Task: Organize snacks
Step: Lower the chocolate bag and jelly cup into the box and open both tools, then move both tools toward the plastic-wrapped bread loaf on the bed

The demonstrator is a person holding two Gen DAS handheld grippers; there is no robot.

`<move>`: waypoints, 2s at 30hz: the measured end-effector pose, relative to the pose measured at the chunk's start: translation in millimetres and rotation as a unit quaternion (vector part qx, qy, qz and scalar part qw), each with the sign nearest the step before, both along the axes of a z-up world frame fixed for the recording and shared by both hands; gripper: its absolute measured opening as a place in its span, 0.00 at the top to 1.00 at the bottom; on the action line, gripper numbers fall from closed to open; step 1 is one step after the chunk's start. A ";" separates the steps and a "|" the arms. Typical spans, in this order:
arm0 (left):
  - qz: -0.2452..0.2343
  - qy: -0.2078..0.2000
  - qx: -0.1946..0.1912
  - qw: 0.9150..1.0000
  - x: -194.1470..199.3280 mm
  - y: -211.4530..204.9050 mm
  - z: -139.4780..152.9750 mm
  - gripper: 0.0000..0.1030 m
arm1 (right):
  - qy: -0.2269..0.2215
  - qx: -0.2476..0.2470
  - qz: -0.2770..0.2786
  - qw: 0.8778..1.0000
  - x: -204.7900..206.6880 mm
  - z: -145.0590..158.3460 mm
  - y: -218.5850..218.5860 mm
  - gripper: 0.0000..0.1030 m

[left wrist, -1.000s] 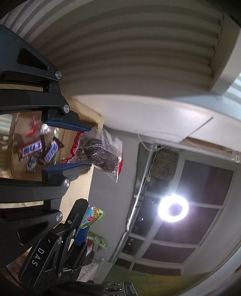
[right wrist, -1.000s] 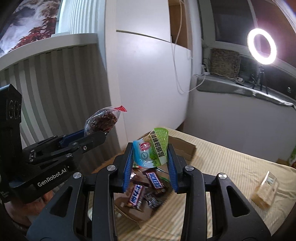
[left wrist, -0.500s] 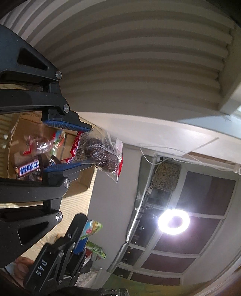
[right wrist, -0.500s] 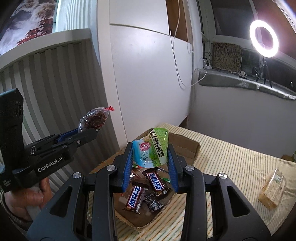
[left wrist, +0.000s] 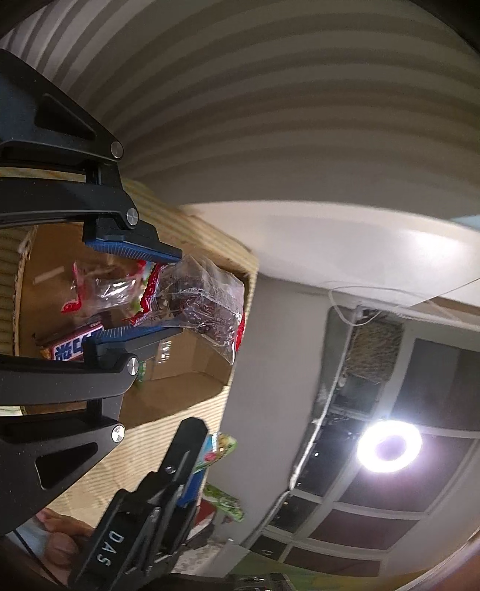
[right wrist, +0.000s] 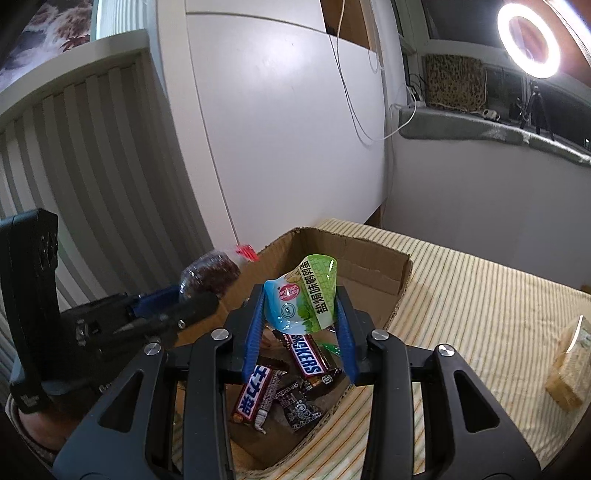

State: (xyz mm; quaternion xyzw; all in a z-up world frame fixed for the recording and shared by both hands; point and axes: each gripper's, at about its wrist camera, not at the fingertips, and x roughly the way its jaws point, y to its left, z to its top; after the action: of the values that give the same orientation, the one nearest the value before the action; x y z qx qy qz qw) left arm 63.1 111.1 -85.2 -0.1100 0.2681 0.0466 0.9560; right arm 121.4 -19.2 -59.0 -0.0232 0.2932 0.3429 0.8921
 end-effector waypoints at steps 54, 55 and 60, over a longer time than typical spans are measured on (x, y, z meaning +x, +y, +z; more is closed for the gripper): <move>-0.023 -0.023 0.101 0.994 -32.2 -95.3 42.9 0.22 | -0.017 0.072 -0.150 0.986 -54.0 -6.4 -159.3 0.03; -0.034 -0.021 0.107 0.993 -28.8 -108.1 42.2 0.22 | -0.016 0.076 -0.160 0.984 -55.4 -8.7 -172.2 0.03; -0.085 -0.014 0.132 0.987 -16.2 -164.9 36.5 0.22 | -0.014 0.090 -0.225 0.970 -66.7 -18.2 -239.0 0.03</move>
State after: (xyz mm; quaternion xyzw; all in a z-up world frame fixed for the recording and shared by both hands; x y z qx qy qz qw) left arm 46.9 -53.7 -48.8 0.0400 0.2544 -0.0016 0.9663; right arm 54.8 -258.2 -77.1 0.1191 0.2467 0.1581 0.9487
